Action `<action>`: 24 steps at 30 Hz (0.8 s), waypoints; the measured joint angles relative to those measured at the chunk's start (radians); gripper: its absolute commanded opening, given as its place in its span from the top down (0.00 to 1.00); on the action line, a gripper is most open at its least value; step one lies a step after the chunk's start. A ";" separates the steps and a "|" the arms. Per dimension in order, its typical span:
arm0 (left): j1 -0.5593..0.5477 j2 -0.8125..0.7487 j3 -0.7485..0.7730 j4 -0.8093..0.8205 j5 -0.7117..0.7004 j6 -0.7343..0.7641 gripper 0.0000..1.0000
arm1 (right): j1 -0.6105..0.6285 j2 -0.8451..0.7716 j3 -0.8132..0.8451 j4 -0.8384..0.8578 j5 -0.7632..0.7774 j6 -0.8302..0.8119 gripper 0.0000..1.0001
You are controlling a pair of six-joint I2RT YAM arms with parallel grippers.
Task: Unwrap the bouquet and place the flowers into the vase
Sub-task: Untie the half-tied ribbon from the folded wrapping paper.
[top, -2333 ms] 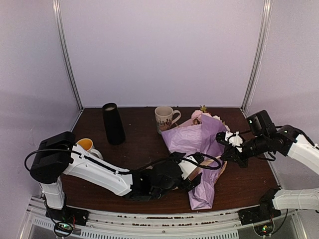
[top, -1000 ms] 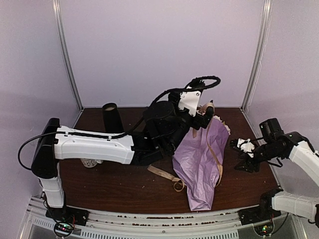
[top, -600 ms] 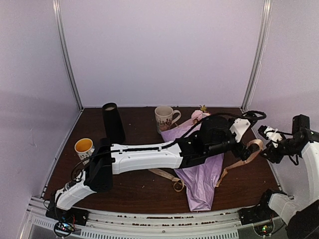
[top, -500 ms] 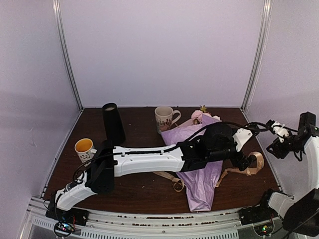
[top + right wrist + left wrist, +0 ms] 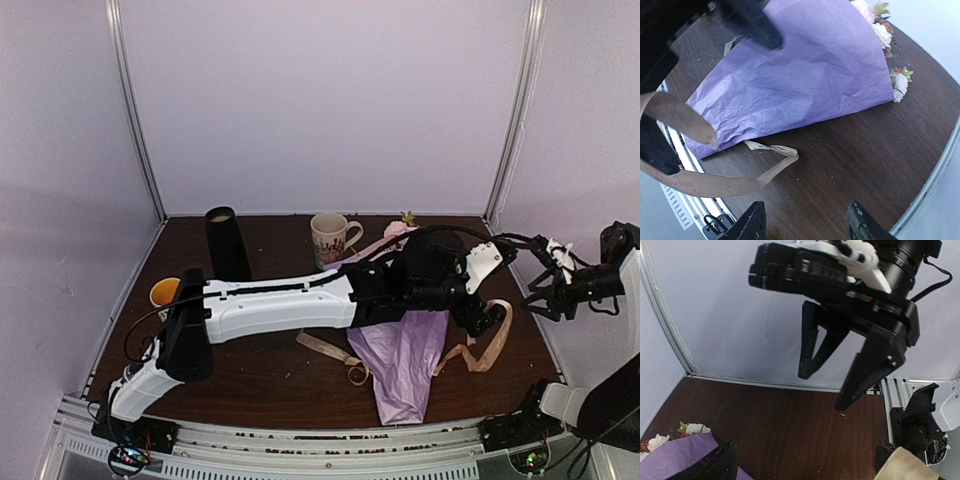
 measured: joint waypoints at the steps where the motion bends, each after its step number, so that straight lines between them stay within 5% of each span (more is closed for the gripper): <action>1: 0.002 -0.010 -0.008 0.003 -0.010 0.002 0.02 | 0.015 -0.026 -0.011 -0.017 -0.003 -0.011 0.40; 8: 0.036 -0.021 -0.028 0.011 -0.081 -0.001 0.02 | 0.067 -0.278 -0.138 -0.108 -0.016 -0.076 0.20; 13: 0.070 -0.021 -0.028 0.019 -0.113 -0.023 0.02 | 0.107 -0.309 -0.185 -0.106 -0.039 -0.094 0.27; 22: 0.074 -0.021 -0.028 0.026 -0.111 -0.058 0.02 | 0.397 -0.212 -0.216 0.217 -0.048 0.244 0.33; 24: 0.072 -0.021 -0.028 0.026 -0.111 -0.061 0.02 | 0.459 -0.204 -0.235 0.313 -0.039 0.334 0.41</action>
